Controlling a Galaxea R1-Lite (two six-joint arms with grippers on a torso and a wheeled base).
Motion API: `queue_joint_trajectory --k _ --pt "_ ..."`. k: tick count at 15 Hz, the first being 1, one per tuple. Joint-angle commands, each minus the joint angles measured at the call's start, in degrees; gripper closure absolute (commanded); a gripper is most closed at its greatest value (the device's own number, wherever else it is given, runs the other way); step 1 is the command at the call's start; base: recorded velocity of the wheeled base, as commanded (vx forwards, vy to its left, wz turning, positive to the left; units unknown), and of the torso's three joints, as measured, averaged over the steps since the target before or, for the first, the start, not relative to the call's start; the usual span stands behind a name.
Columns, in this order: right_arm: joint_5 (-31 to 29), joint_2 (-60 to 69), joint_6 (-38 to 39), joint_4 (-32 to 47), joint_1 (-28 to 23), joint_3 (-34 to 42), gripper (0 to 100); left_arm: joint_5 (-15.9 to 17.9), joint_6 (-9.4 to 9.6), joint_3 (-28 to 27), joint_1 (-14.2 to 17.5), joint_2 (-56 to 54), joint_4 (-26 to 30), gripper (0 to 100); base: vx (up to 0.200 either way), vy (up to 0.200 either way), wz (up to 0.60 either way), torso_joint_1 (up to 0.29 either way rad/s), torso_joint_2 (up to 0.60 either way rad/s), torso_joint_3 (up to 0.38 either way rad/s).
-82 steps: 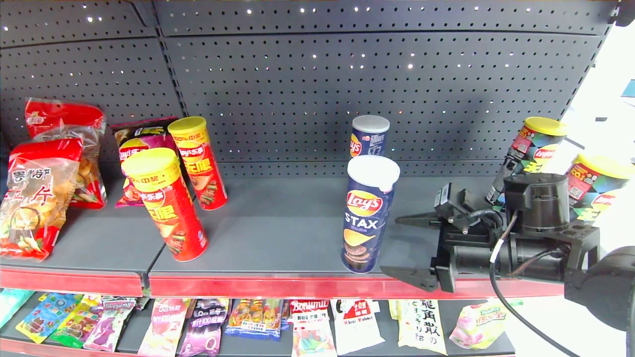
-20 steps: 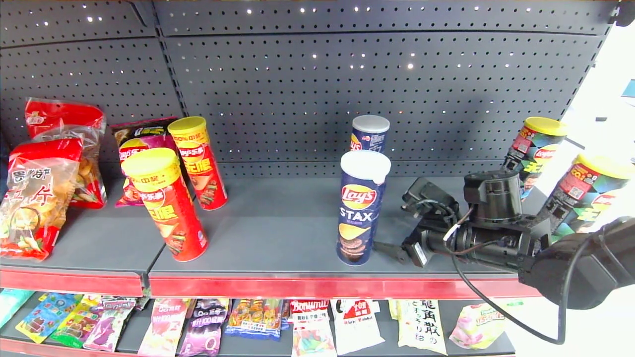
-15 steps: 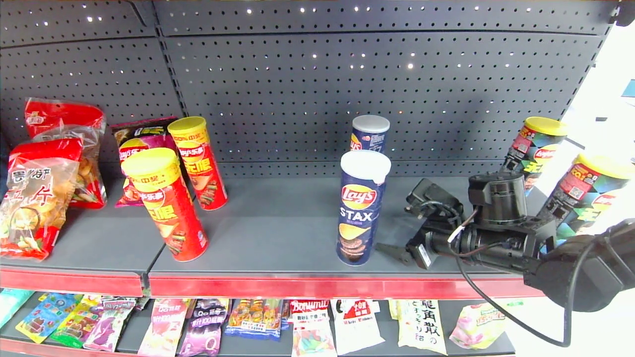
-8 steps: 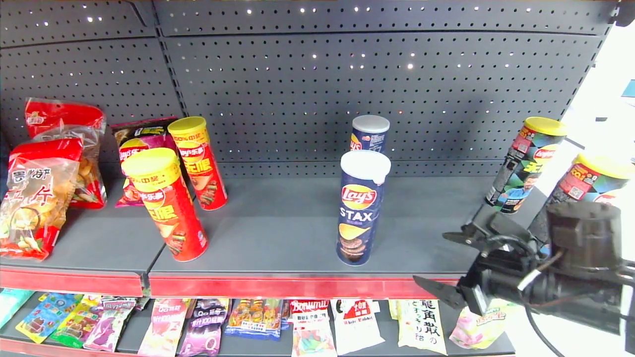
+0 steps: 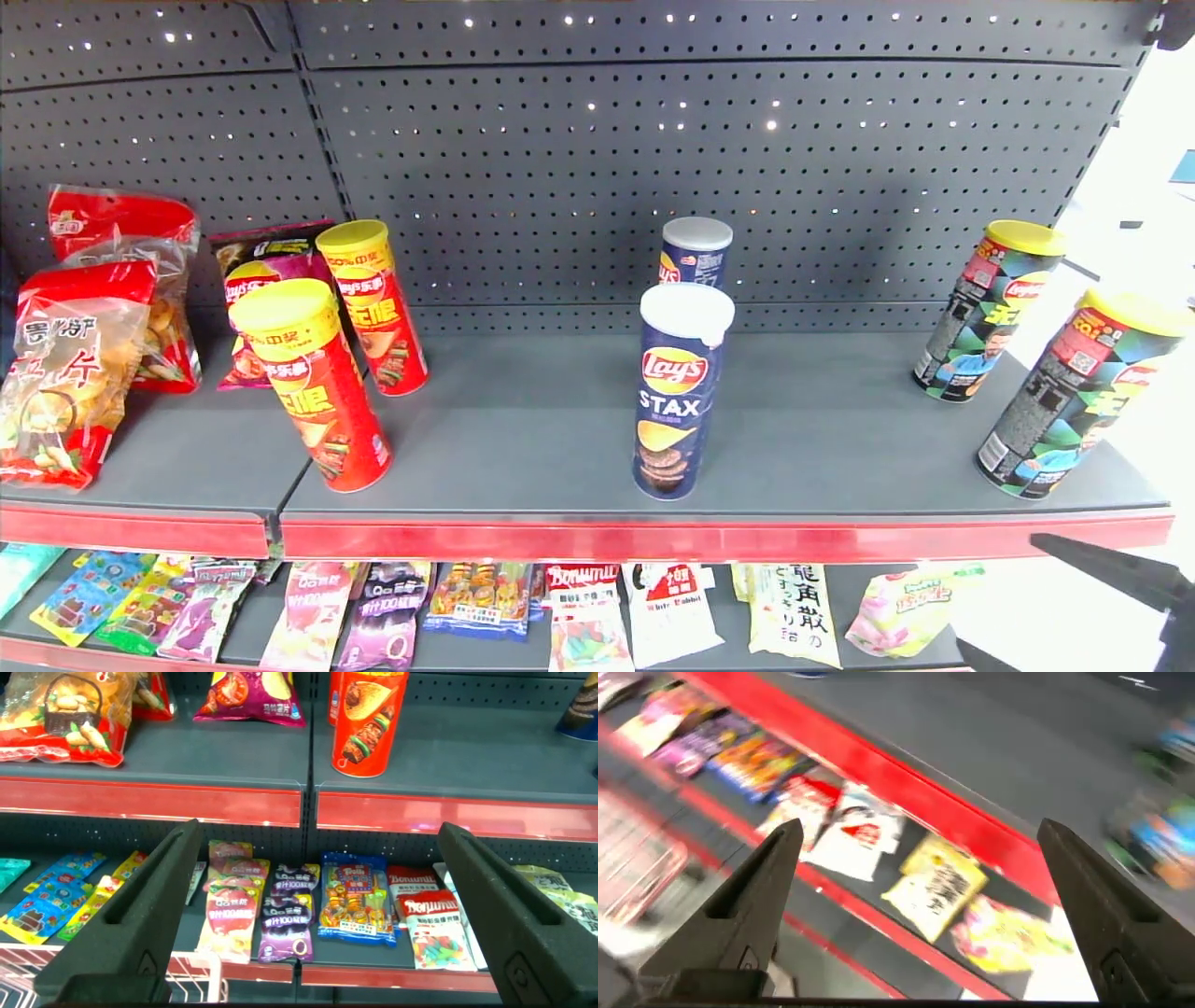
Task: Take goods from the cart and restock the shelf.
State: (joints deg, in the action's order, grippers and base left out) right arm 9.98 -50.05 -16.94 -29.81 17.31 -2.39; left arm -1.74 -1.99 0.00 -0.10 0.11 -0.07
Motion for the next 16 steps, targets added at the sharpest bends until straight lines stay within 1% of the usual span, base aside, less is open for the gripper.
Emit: queue_joint_trajectory --k 1,2,3,4,7,8,9,10,11,12,13,14,15,16 --pt "-0.4 19.2 1.6 7.8 -9.1 2.4 0 0.0 -0.03 0.0 0.0 0.0 0.0 0 0.0 0.0 0.0 0.0 0.0 0.0" --pt "-0.7 21.1 1.6 8.3 -10.1 2.4 0 0.0 -0.03 0.0 0.0 0.0 0.0 0 0.0 0.0 0.0 0.0 0.0 0.0" --pt "-3.6 24.7 1.5 8.7 -10.9 2.3 0 0.0 -0.03 0.0 0.0 0.0 0.0 0 0.0 0.0 0.0 0.0 0.0 0.0" --pt "-5.6 26.1 1.5 9.2 -10.6 2.4 0 0.0 -0.03 0.0 0.0 0.0 0.0 0 0.0 0.0 0.0 0.0 0.0 0.0" --pt "-5.2 35.8 3.4 20.4 -11.1 2.4 0 0.0 -0.03 0.0 0.0 0.0 0.0 0 0.0 0.0 0.0 0.0 0.0 0.0" --pt "-2.5 41.9 4.0 26.2 -12.5 2.3 0 0.0 -0.03 0.0 0.0 0.0 0.0 0 0.0 0.0 0.0 0.0 0.0 0.0" --pt "-0.5 44.9 6.0 26.4 -12.2 2.2 0 0.0 -0.03 0.0 0.0 0.0 0.0 0 0.0 0.0 0.0 0.0 0.0 0.0" --pt "-1.3 44.7 7.5 26.0 -12.3 2.3 0 0.0 -0.03 0.0 0.0 0.0 0.0 0 0.0 0.0 0.0 0.0 0.0 0.0" --pt "-5.3 44.7 14.0 26.0 -12.2 2.3 0 0.0 -0.03 0.0 0.0 0.0 0.0 0 0.0 0.0 0.0 0.0 0.0 0.0" --pt "-8.1 44.6 19.4 26.2 -12.1 2.3 0 0.0 -0.03 0.0 0.0 0.0 0.0 0 0.0 0.0 0.0 0.0 0.0 0.0" --pt "-8.0 44.3 20.2 26.1 -10.1 2.3 0 0.0 -0.03 0.0 0.0 0.0 0.0 0 0.0 0.0 0.0 0.0 0.0 0.0" --pt "-8.0 44.4 20.2 26.1 -4.1 2.3 0 0.0 -0.03 0.0 0.0 0.0 0.0 0 0.0 0.0 0.0 0.0 0.0 0.0" --pt "-8.1 44.9 19.7 26.4 0.2 2.4 0 0.0 -0.03 0.0 0.0 0.0 0.0 0 0.0 0.0 0.0 0.0 0.0 0.0" --pt "-8.3 45.3 19.6 27.6 -0.3 2.4 0 0.0 -0.03 0.0 0.0 0.0 0.0 0 0.0 0.0 0.0 0.0 0.0 0.0"
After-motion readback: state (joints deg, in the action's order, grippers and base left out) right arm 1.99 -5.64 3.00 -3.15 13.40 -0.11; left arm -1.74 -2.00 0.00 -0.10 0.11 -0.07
